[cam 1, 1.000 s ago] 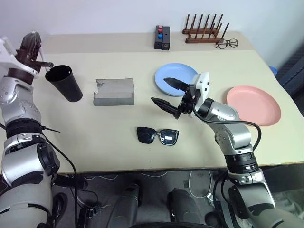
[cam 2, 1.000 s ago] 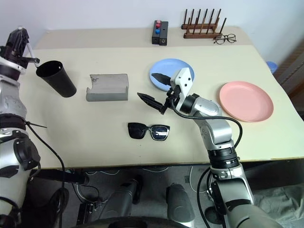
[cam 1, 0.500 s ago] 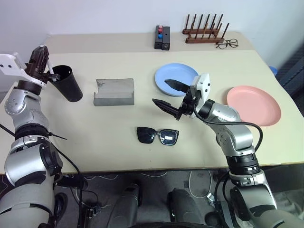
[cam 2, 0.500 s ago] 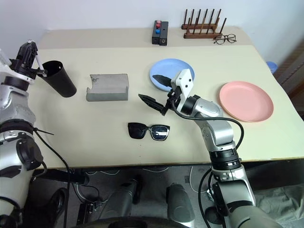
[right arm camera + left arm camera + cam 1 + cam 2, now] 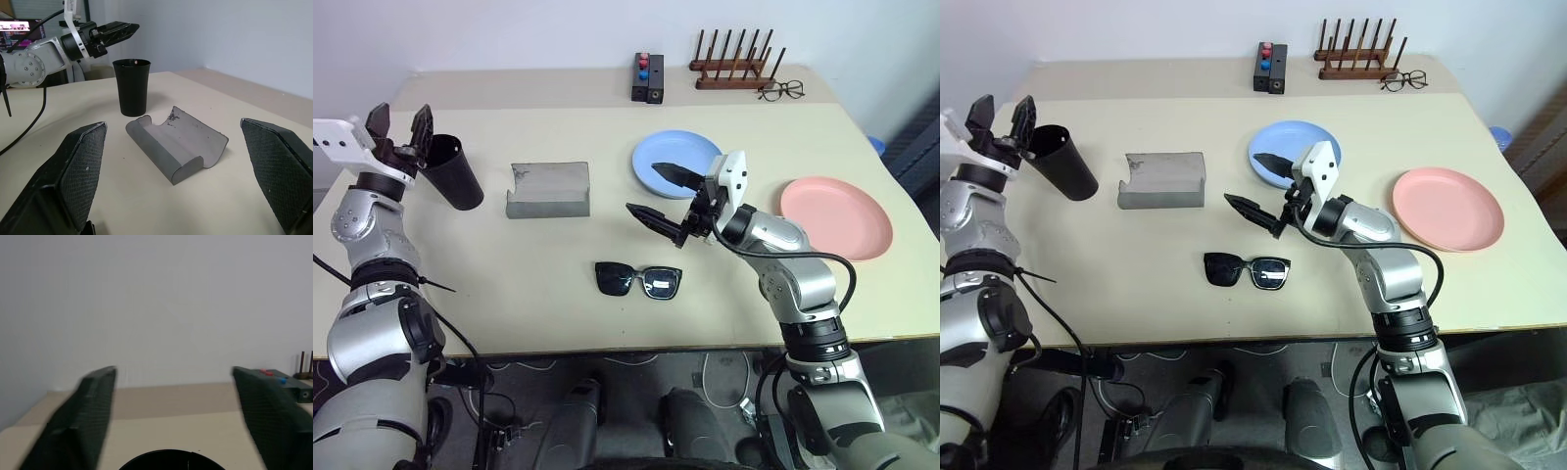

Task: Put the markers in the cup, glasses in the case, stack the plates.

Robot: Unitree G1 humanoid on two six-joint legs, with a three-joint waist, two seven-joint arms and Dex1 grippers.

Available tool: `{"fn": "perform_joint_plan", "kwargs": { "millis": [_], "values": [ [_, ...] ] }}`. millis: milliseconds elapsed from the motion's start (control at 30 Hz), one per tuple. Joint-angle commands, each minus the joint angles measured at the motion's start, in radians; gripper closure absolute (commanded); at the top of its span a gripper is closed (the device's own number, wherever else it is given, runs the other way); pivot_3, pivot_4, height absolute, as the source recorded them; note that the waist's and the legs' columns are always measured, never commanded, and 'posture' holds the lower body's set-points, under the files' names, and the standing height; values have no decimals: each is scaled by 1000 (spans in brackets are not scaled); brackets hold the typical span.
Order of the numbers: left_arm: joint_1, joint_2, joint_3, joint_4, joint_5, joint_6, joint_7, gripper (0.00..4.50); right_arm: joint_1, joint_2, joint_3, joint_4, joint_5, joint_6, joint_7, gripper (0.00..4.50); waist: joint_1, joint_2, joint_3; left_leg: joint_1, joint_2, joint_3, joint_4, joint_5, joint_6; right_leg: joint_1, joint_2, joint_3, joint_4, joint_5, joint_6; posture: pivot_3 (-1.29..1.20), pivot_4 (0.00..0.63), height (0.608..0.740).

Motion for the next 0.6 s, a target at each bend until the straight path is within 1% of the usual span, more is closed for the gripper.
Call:
{"fn": "perform_joint_plan", "kwargs": {
  "millis": [33, 100, 167, 233, 267, 300, 367, 400, 500, 600],
  "values": [
    [-31, 9, -9, -64, -11, 22, -54, 27, -7, -1, -9, -40, 8, -11, -3, 0, 0, 0, 0, 0, 0, 0, 0, 0, 0, 0, 0, 0, 0, 0, 0, 0, 150, 740],
    [-26, 6, -28, -113, -14, 74, -92, 27, -6, -3, -11, -39, 8, -12, -3, 0, 1, 0, 0, 0, 0, 0, 0, 0, 0, 0, 0, 0, 0, 0, 0, 0, 150, 740],
    [-8, -3, -57, -218, -38, 194, -153, 27, -6, -8, -18, -35, 12, -12, -1, 0, 1, 0, 0, 0, 0, 0, 0, 0, 0, 0, 0, 0, 0, 0, 0, 0, 150, 740],
    [23, -13, -86, -366, -90, 355, -216, 27, -7, -18, -26, -25, 13, -17, 9, 0, 0, 0, 0, 0, 0, 0, 0, 0, 0, 0, 0, 0, 0, 0, 0, 0, 150, 740],
    [42, -15, -106, -433, -99, 405, -239, 27, -9, -23, -29, -17, 13, -20, 14, 0, -1, 0, 0, 0, 0, 0, 0, 0, 0, 0, 0, 0, 0, 0, 0, 0, 150, 740],
    [60, -15, -139, -511, -117, 497, -277, 27, -8, -40, -39, -6, 12, -24, 27, 0, -2, 0, 0, 0, 0, 0, 0, 0, 0, 0, 0, 0, 0, 0, 0, 0, 150, 740],
    [81, -7, -192, -602, -123, 610, -330, 27, -9, -75, -62, 20, 15, -31, 52, 0, 0, 0, 0, 0, 0, 0, 0, 0, 0, 0, 0, 1, 0, 0, 0, 0, 150, 740],
    [83, -1, -227, -626, -109, 654, -351, 27, -5, -105, -83, 40, 15, -32, 63, 0, 2, 0, 0, 0, 0, 0, 0, 0, 0, 0, 0, 1, 0, 0, 0, 0, 150, 740],
    [73, 9, -342, -618, -23, 682, -434, 27, 37, -214, -127, 95, 0, -59, 129, 0, 5, 0, 0, 0, 0, 0, 1, 0, 0, 1, 0, 0, 0, 0, 0, 0, 150, 740],
    [58, 17, -413, -555, 40, 657, -501, 27, 62, -265, -147, 91, 13, -61, 158, 0, 0, 0, 0, 0, 0, 0, 0, 0, 0, 1, 0, 0, 0, 0, 0, 0, 150, 740]
  ]
}}
